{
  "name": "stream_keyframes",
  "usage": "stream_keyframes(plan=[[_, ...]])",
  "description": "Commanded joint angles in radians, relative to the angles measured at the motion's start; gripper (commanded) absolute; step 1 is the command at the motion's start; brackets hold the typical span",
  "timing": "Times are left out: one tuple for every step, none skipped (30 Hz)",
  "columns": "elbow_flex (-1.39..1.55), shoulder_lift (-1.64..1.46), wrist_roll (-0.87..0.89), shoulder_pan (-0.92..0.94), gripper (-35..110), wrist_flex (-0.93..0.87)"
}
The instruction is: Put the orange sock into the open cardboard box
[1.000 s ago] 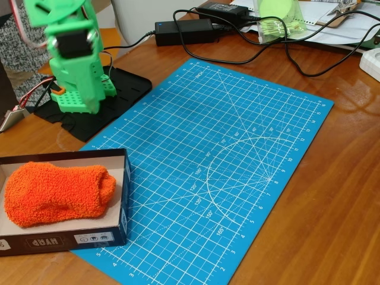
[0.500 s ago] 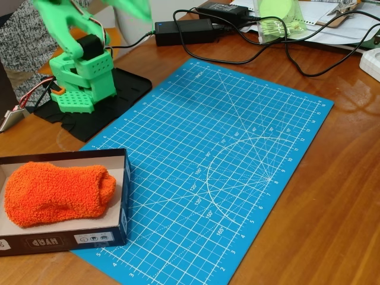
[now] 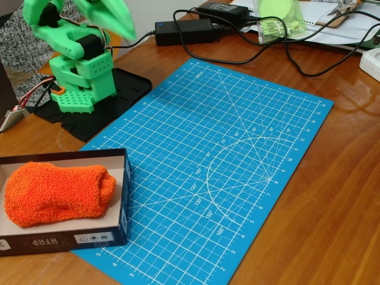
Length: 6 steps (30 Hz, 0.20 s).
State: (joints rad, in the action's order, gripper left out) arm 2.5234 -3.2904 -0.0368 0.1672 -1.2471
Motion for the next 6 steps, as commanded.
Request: stream_keyframes(plan=[[0.130, -0.041, -0.043, 0.025, 0, 0.012], [0.173, -0.064, -0.034, 0.017, 0, 0.017], [0.215, -0.086, -0.025, 0.003, 0, 0.021], [0.247, -0.083, -0.005, -0.008, 0, 0.031], [0.279, -0.083, 0.008, -0.021, 0, 0.048], [0.308, -0.083, 0.018, -0.037, 0, 0.060]])
